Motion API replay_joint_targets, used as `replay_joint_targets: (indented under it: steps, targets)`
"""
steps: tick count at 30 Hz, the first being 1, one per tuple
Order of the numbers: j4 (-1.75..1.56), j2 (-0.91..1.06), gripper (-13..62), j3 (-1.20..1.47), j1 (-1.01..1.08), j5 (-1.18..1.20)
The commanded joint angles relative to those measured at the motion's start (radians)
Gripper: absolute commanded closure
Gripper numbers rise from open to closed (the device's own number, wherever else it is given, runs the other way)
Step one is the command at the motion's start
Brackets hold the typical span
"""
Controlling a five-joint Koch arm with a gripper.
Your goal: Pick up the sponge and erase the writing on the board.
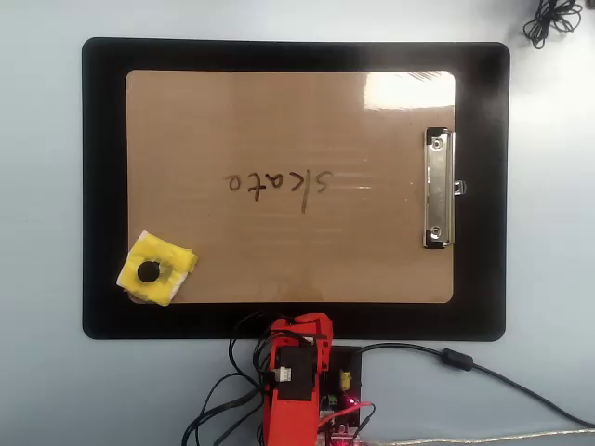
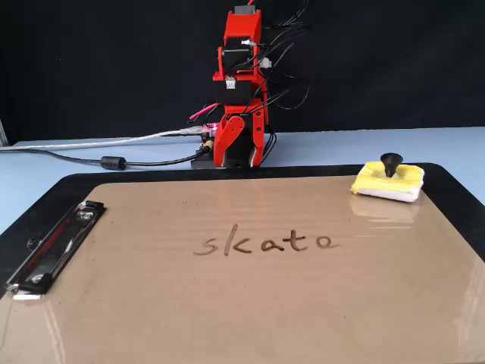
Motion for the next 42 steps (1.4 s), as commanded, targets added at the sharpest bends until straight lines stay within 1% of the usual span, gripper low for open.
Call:
replay_joint_targets:
  steps: [1, 19, 21, 23, 25, 29, 33, 38, 40, 42]
  targets:
    - [0.017, 0.017, 15.1, -0.018, -0.005, -0.003]
    - [0.018, 0.02, 15.1, -0.014, -0.005, 0.0]
    - [0.005, 0.044, 15.3, -0.003, -0.005, 0.0]
    - [-0.021, 0.112, 15.6, -0.008, -0.015, -0.003]
    - [-0.043, 0.118, 15.7, -0.015, -0.037, -0.003]
    - [-0.11, 0.118, 15.7, -0.147, -0.233, -0.017]
    - [-0.261, 0.117, 15.5, -0.247, -0.41, -0.132]
    - [-0.612, 0.11, 15.7, -0.278, -0.73, -0.383]
    - [-0.788, 0.086, 15.7, -0.278, -0.822, -0.434]
    - [-1.008, 0.015, 15.7, -0.279, -0.902, -0.445]
